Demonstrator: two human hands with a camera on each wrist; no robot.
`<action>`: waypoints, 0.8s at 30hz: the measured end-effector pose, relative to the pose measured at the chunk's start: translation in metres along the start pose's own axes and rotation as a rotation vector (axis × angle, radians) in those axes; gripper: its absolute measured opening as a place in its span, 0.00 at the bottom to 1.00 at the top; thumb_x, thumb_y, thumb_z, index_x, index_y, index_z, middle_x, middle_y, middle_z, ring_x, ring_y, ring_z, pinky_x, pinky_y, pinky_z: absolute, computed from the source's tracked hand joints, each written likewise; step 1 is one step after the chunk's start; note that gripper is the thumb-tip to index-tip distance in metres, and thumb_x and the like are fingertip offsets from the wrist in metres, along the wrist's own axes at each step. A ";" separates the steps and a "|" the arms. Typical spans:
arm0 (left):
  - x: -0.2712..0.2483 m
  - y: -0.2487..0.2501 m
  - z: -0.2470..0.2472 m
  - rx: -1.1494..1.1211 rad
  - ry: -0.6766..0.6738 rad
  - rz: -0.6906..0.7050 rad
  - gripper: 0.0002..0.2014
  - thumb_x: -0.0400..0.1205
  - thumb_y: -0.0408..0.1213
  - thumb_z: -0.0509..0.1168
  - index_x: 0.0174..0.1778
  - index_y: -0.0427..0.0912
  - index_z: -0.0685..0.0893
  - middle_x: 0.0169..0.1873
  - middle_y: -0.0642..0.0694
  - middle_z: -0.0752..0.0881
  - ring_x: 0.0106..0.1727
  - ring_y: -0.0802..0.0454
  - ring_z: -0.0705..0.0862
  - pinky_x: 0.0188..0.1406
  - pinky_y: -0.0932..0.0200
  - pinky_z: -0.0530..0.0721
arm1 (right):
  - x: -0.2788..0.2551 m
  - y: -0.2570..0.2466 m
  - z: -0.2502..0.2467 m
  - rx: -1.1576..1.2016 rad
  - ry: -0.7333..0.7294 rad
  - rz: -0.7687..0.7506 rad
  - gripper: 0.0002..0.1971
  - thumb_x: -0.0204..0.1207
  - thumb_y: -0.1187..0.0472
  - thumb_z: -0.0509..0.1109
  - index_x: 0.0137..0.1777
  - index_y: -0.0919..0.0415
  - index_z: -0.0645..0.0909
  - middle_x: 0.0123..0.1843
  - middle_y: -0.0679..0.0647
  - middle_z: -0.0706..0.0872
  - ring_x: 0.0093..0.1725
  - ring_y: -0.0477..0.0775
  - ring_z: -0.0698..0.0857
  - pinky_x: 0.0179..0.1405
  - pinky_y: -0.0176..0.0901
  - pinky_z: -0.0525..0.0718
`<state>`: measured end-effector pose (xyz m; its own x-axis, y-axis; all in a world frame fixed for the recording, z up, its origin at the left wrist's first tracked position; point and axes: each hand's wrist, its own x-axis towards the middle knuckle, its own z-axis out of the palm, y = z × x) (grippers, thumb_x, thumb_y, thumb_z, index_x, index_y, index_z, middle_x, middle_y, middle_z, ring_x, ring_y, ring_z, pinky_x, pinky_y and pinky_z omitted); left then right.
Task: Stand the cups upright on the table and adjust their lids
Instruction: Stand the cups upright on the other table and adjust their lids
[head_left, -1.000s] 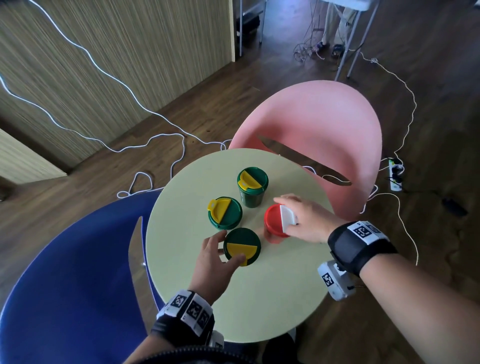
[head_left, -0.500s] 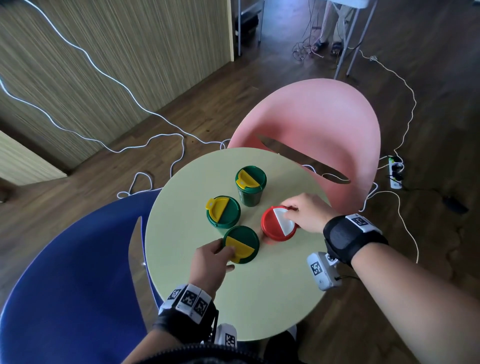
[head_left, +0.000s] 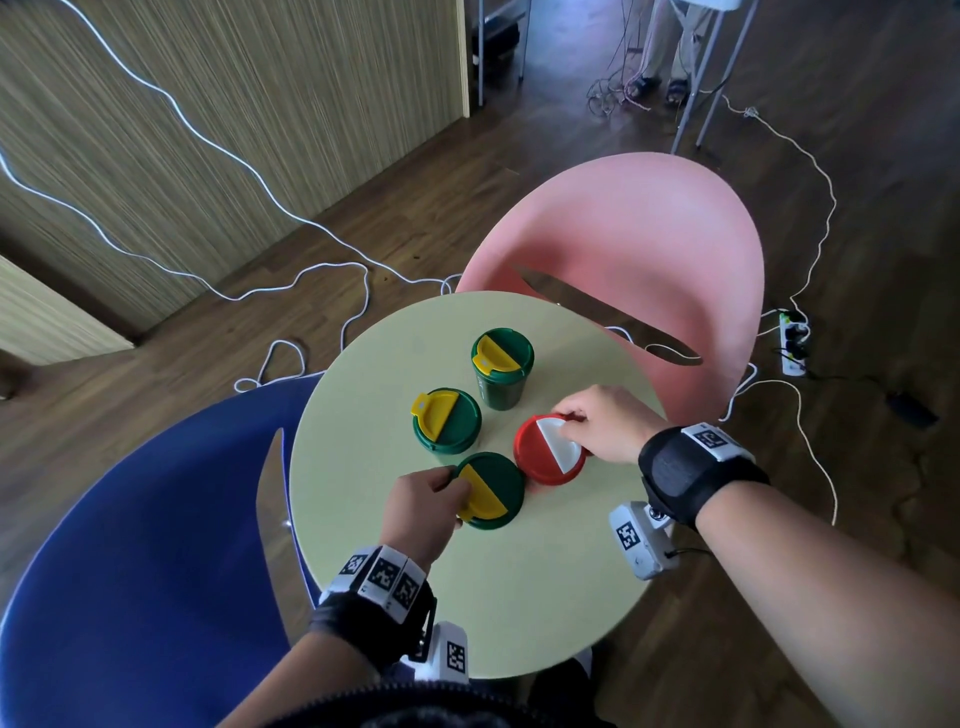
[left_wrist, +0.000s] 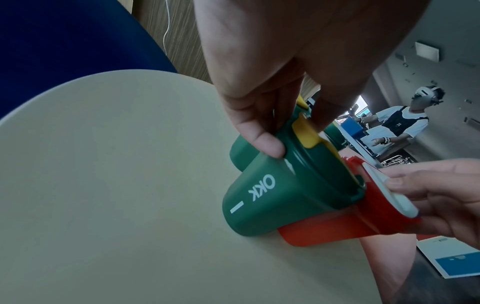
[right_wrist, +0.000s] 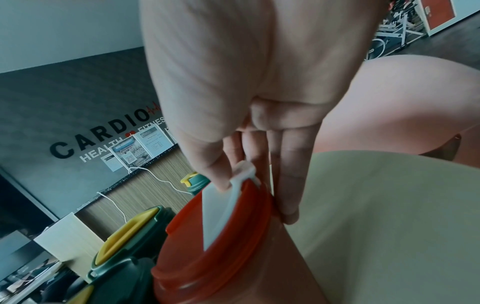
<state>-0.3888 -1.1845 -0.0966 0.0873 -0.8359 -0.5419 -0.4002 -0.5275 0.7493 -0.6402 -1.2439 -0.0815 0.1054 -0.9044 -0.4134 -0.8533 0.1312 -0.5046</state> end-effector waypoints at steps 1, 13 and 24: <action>0.000 0.002 0.000 0.013 -0.004 0.007 0.19 0.68 0.44 0.63 0.42 0.34 0.91 0.29 0.37 0.84 0.30 0.46 0.79 0.35 0.50 0.78 | 0.002 0.002 0.001 0.000 0.007 -0.003 0.16 0.72 0.56 0.65 0.52 0.66 0.87 0.47 0.66 0.91 0.40 0.65 0.85 0.42 0.52 0.86; 0.002 -0.004 0.001 0.053 -0.025 0.035 0.09 0.81 0.40 0.68 0.44 0.45 0.94 0.39 0.39 0.94 0.41 0.40 0.95 0.48 0.41 0.92 | 0.000 0.010 0.006 0.013 0.016 -0.006 0.14 0.74 0.56 0.67 0.50 0.64 0.88 0.43 0.65 0.91 0.41 0.68 0.85 0.40 0.57 0.87; 0.007 -0.007 -0.001 0.059 -0.051 0.012 0.10 0.83 0.43 0.69 0.51 0.45 0.94 0.43 0.42 0.94 0.43 0.39 0.95 0.54 0.39 0.92 | 0.002 0.004 0.003 -0.004 0.006 -0.014 0.09 0.77 0.60 0.67 0.44 0.61 0.89 0.36 0.63 0.87 0.33 0.55 0.75 0.33 0.46 0.73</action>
<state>-0.3841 -1.1865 -0.1052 0.0361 -0.8325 -0.5528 -0.4542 -0.5064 0.7330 -0.6418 -1.2446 -0.0865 0.1146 -0.9085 -0.4019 -0.8539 0.1167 -0.5072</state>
